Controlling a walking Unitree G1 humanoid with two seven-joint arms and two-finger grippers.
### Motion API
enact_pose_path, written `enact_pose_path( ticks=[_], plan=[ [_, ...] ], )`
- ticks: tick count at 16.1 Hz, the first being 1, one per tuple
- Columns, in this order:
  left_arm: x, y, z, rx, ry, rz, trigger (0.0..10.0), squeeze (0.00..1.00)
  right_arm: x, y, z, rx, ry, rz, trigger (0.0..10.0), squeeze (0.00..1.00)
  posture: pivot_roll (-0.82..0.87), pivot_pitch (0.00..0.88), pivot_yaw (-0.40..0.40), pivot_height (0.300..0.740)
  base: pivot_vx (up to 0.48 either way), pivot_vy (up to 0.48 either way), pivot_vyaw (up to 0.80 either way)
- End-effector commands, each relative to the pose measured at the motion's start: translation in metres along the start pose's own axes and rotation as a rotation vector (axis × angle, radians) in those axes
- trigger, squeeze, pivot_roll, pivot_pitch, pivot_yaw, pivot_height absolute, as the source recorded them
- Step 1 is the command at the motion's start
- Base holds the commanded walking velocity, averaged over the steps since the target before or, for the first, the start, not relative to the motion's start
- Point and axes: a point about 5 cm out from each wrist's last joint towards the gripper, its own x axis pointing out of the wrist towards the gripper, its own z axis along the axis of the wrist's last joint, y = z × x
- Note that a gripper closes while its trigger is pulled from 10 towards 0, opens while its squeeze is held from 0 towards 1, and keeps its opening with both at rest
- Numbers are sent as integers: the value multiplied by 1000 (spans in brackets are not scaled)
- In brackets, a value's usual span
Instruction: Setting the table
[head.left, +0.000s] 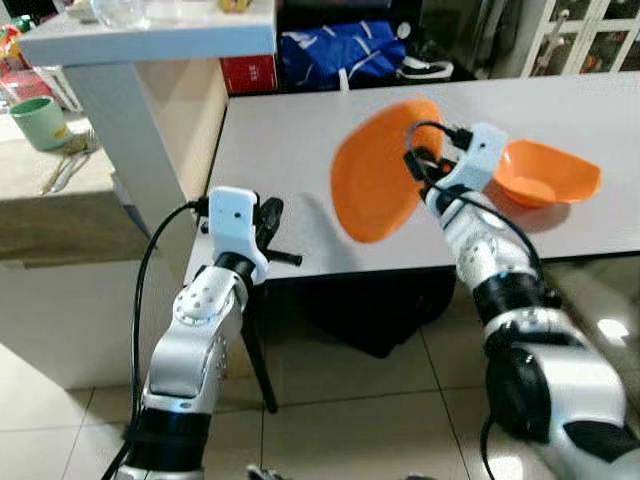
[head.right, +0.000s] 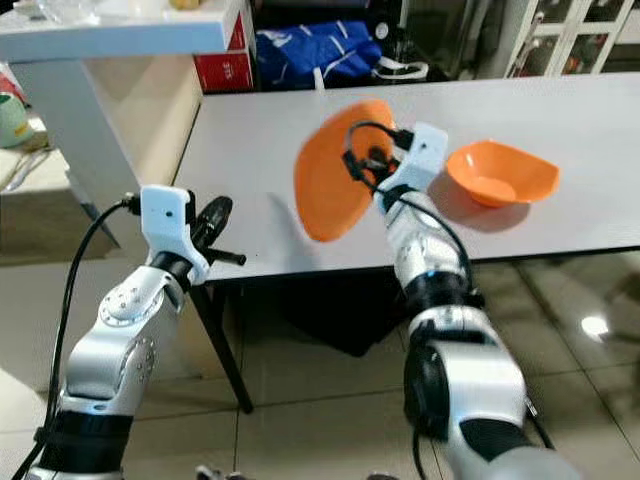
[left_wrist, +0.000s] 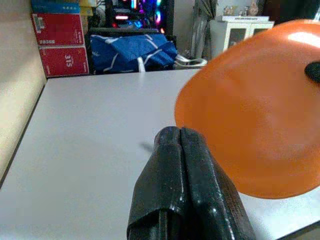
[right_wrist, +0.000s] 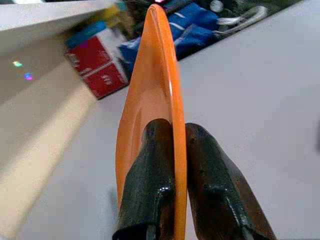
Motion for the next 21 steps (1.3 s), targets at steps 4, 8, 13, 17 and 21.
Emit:
enact_pose_path(
  ticks=[4, 8, 13, 17, 21],
  plan=[
    [-3, 5, 3, 26, 2, 21, 10000, 0, 4, -6, 19, -34, -69, -63, 10000, 0, -80, 0, 91, 740, 0, 0, 0],
    [-1, 1, 3, 20, 1, 11, 10000, 0, 5, 7, 19, -154, -112, -8, 10000, 0, -91, 0, 88, 740, 0, 0, 0],
    [0, -1, 2, 27, 2, 4, 10000, 0, 10, 38, 47, -232, -227, 91, 10000, 0, -92, 0, 83, 740, 0, 0, 0],
    [0, -3, 1, 28, -2, 17, 10000, 0, 9, 41, 79, -342, -355, 77, 10000, 0, -91, 0, 72, 740, 0, 0, 0],
    [1, -5, 0, 30, -1, 12, 10000, 0, 8, 39, 75, -361, -361, 68, 10000, 0, -91, 0, 71, 740, 209, 0, 0]
  ],
)
